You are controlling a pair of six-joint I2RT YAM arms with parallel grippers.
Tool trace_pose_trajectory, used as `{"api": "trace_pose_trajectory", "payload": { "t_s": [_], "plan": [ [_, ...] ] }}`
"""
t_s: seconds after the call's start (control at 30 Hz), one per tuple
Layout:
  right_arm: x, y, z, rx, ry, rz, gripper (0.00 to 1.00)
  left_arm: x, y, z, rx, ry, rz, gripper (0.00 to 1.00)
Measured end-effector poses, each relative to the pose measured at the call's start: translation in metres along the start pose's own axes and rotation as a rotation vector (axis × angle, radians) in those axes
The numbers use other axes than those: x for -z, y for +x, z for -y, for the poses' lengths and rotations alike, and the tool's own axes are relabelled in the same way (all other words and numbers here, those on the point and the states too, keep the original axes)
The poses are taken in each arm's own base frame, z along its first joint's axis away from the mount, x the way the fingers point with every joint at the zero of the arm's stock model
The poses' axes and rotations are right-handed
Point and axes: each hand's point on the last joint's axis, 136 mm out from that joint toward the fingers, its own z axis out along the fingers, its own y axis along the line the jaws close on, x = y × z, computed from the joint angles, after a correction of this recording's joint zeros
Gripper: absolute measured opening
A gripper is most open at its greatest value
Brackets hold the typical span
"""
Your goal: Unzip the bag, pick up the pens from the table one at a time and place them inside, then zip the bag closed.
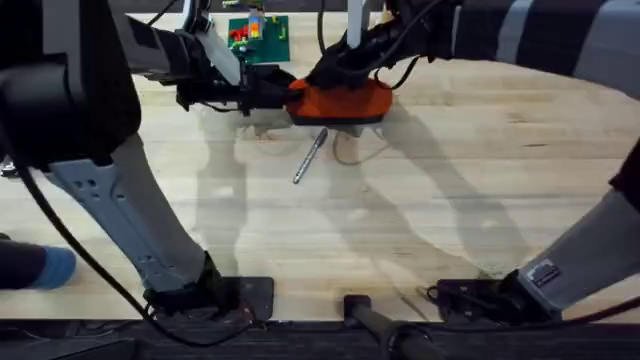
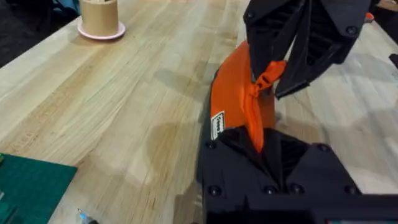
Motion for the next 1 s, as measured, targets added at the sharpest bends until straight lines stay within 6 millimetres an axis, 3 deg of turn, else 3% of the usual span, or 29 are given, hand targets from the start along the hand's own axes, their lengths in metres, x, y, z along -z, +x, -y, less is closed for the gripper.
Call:
{"api": "trace_pose_trajectory", "payload": {
  "t_s": [0.57,0.7,0.83,1.0],
  "plan": [
    [-0.005,-0.001,-0.003,-0.029,-0.012,0.007,0.034,0.0,0.0,0.0,0.0,0.0,-0.001,0.041],
    [-0.005,-0.002,-0.005,-0.03,-0.021,0.01,0.14,0.0,0.0,0.0,0.0,0.0,-0.001,0.041],
    [-0.008,-0.009,-0.016,-0.012,-0.062,0.033,0.36,-0.001,0.0,0.0,-0.002,0.001,-0.001,0.041],
    [-0.014,-0.017,-0.032,0.013,-0.113,0.05,0.482,-0.003,0.0,0.001,-0.001,0.006,-0.002,0.041]
  ]
}}
